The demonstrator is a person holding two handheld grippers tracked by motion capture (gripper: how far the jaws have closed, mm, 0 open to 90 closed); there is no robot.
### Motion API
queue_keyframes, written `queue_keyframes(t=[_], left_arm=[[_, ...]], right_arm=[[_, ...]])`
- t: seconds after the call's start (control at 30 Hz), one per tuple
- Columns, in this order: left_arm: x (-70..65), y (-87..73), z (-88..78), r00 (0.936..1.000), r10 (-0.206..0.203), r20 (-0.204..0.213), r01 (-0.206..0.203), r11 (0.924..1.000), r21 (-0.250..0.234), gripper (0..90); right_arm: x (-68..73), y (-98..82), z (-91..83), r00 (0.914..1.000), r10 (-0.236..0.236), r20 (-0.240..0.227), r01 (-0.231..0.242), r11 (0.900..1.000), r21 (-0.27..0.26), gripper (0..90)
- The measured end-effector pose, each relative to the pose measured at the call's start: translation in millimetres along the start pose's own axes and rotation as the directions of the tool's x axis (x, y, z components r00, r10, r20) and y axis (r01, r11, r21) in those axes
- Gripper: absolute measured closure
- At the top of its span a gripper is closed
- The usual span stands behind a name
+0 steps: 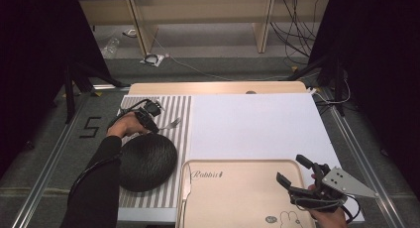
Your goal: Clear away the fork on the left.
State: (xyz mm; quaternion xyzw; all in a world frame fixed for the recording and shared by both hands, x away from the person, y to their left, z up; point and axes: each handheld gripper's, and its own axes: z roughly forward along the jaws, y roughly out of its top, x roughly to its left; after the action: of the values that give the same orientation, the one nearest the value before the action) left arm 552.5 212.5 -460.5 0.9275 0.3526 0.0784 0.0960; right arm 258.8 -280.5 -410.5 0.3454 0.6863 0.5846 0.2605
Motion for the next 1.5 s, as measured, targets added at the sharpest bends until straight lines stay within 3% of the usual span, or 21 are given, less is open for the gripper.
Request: queue_keyframes(t=[0.23, 0.47, 0.73, 1.0, 1.2, 1.4, 1.47, 1.5], left_arm=[[-0.5, -2.4, -0.1, 0.9997, 0.012, 0.020, -0.012, 0.9997, -0.021, 82.4], [-0.8, -2.2, -0.5, 0.9997, 0.014, 0.018, -0.014, 0.9997, -0.021, 83.6], [2.3, -5.0, -2.7, 0.9976, 0.004, -0.069, -0.007, 0.9990, -0.043, 83.8], [10.9, -9.5, -16.4, 0.9845, -0.031, -0.173, 0.017, 0.9965, -0.081, 83.8], [14.1, -14.1, -28.7, 0.9814, -0.051, -0.185, 0.032, 0.9939, -0.105, 83.8], [16.6, -20.6, -46.8, 0.9764, -0.141, -0.163, 0.112, 0.9783, -0.174, 83.8], [15.6, -22.3, -55.5, 0.9727, -0.183, -0.142, 0.150, 0.9644, -0.218, 83.8], [15.8, -23.5, -60.1, 0.9695, -0.215, -0.118, 0.181, 0.9520, -0.246, 83.8]], right_arm=[[-0.1, 0.0, 0.0, 1.0000, 0.002, -0.001, -0.002, 1.000, -0.002, 16.6], [-0.3, 0.2, -0.4, 1.0000, 0.001, 0.001, -0.001, 1.000, 0.002, 16.6], [-0.4, 0.3, -0.4, 1.0000, 0.002, 0.002, -0.002, 1.000, 0.000, 16.6], [0.2, 0.2, -0.1, 1.0000, 0.001, 0.003, -0.001, 1.000, 0.000, 16.7], [0.7, 0.5, -0.3, 1.0000, 0.002, 0.002, -0.002, 1.000, 0.000, 16.7], [0.6, 0.4, 0.2, 1.0000, -0.002, 0.002, 0.002, 1.000, -0.001, 16.7], [0.8, 0.5, 0.2, 1.0000, -0.002, 0.003, 0.002, 1.000, 0.001, 16.7], [0.8, 0.6, 0.2, 1.0000, -0.001, 0.004, 0.001, 1.000, 0.001, 16.7]])
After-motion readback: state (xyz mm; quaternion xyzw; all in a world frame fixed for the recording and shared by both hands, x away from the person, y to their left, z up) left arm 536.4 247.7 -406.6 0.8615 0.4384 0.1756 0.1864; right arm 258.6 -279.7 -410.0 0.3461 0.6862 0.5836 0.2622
